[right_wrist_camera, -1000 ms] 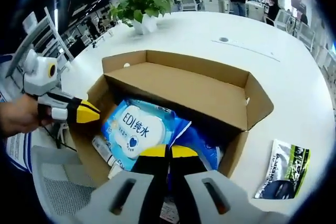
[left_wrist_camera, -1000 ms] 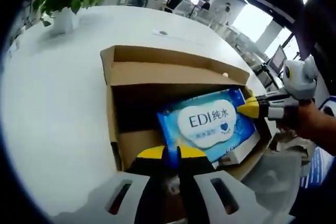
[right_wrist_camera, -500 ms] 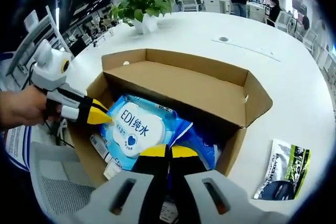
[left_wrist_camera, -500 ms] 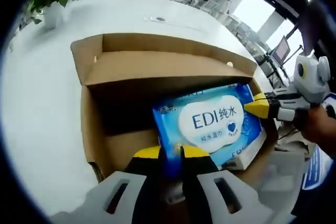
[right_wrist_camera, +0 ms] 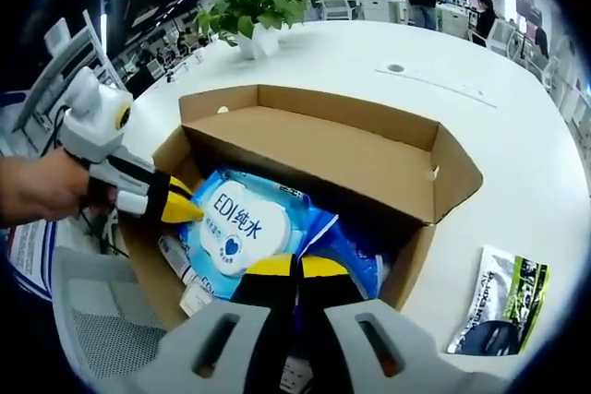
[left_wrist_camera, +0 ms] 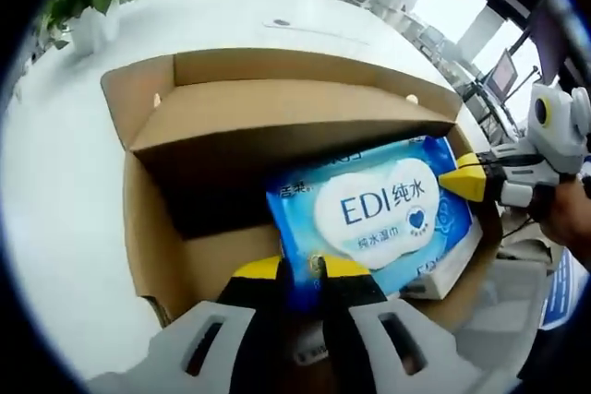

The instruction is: Operate the shoe box by opening the lid, removing the specified soft item, and placing it in the target area until the item is outside and the box remains undamaged.

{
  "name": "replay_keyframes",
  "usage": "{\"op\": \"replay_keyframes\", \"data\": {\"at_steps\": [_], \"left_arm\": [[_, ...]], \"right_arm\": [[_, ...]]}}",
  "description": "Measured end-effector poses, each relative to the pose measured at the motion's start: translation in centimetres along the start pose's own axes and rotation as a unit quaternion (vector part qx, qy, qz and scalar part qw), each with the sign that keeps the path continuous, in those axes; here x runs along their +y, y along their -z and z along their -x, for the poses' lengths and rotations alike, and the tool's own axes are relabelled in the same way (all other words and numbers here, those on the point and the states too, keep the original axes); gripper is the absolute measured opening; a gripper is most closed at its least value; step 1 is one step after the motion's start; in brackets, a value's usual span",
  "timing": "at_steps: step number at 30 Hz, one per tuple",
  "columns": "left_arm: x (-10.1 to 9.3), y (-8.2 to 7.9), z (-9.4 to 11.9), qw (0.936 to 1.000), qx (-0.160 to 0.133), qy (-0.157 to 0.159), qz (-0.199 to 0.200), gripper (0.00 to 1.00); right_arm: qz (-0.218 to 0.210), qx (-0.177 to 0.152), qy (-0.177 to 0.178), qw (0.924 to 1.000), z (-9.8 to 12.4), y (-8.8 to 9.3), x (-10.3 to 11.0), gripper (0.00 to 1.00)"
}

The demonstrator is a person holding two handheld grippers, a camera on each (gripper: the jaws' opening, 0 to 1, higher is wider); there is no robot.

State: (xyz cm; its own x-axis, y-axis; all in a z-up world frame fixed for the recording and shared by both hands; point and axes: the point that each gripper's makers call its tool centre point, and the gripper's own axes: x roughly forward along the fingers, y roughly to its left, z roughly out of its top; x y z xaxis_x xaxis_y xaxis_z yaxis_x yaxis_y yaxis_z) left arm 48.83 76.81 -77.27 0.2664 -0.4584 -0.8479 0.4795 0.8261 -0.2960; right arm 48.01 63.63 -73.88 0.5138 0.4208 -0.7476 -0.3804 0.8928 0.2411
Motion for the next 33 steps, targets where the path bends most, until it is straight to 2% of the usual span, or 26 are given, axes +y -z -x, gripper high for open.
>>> {"op": "replay_keyframes", "data": {"at_steps": [3,7,15,21,33], "left_arm": [[0.0,0.1,-0.3,0.9999,0.01,-0.003,-0.01,0.1],[0.3,0.0,-0.1,0.9997,0.008,-0.005,-0.023,0.0],[0.2,-0.2,0.9,0.9995,-0.01,-0.004,-0.028,0.0],[-0.2,-0.5,2.7,0.9996,-0.018,0.01,-0.018,0.0],[-1.0,-1.5,7.0,0.9979,-0.06,0.021,-0.012,0.0]], "right_arm": [[0.003,-0.001,0.0,1.0,-0.1,0.0,0.0,0.0],[0.001,-0.001,0.0,1.0,-0.1,0.1,-0.1,0.0],[-0.009,-0.002,-0.006,0.9999,0.1,-0.2,0.1,0.0],[-0.008,-0.006,-0.007,0.9999,0.9,-0.8,0.6,0.0],[-0.019,-0.028,-0.017,0.9993,3.0,-2.4,2.1,0.0]]}}
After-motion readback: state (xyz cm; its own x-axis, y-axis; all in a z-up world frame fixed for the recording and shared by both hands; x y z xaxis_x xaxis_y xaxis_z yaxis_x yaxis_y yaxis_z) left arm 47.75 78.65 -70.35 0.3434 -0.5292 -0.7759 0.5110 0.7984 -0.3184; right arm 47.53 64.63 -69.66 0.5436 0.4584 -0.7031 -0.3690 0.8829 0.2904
